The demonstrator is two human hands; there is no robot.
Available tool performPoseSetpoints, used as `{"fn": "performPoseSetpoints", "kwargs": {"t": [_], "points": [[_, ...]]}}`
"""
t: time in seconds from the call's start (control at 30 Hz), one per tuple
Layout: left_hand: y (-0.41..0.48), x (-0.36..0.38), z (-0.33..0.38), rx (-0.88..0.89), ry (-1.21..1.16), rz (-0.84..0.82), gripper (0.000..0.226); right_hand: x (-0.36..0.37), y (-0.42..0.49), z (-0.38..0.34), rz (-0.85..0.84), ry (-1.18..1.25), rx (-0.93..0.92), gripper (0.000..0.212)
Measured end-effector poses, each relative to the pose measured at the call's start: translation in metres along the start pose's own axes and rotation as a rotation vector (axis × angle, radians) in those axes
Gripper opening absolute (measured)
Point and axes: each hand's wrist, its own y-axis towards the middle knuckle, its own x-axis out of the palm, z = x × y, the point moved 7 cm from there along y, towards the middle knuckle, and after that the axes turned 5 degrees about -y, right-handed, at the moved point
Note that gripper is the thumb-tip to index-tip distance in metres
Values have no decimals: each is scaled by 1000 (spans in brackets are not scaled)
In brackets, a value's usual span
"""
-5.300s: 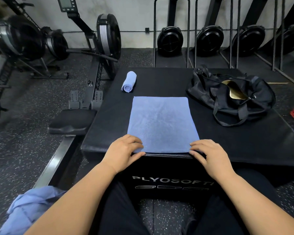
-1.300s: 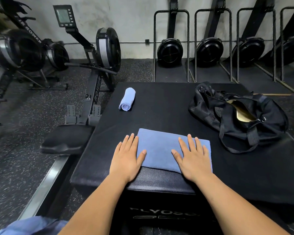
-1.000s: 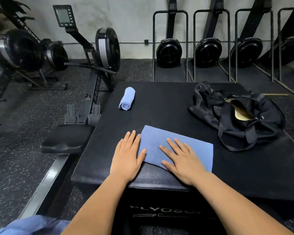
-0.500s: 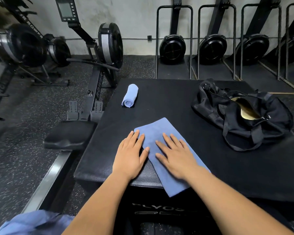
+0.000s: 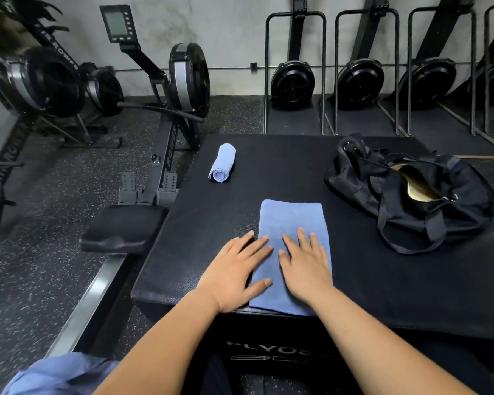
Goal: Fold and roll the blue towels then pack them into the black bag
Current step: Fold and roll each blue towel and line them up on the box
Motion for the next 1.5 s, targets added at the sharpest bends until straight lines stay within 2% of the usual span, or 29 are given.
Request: {"fn": "performPoseSetpoints", "kwargs": {"t": [0.1, 0.2, 0.37, 0.53, 0.63, 0.8, 0.97, 1.07, 1.23, 1.5], "points": [[1, 9, 0, 1, 83, -101, 77, 0, -14, 17, -1, -184, -197, 71], [2, 9, 4, -25, 142, -157, 79, -2, -18, 29, 13, -246, -255, 75], [-23, 5, 24, 12, 28, -115, 75, -4, -38, 39, 96, -251, -329, 78], [-48, 10, 32, 41, 90, -123, 80, -4, -71, 65, 126, -352, -441, 74], [-53, 2, 37, 74, 101, -51, 77, -11, -82, 76, 175, -401, -455, 72], [-63, -14, 48, 200, 99, 164, 54, -6, -111, 87, 301, -331, -490, 67], [-73, -18, 52, 230, 70, 223, 38, -19, -129, 75, 496, -193, -629, 41], [-76, -20, 59, 228, 68, 253, 30, -28, -138, 72, 590, -157, -628, 29], [-80, -22, 68, 202, 52, 347, 4, -26, -138, 76, 603, -98, -567, 21], [-82, -30, 65, 70, -65, 381, 7, -28, -136, 85, 628, -39, -468, 7]]}}
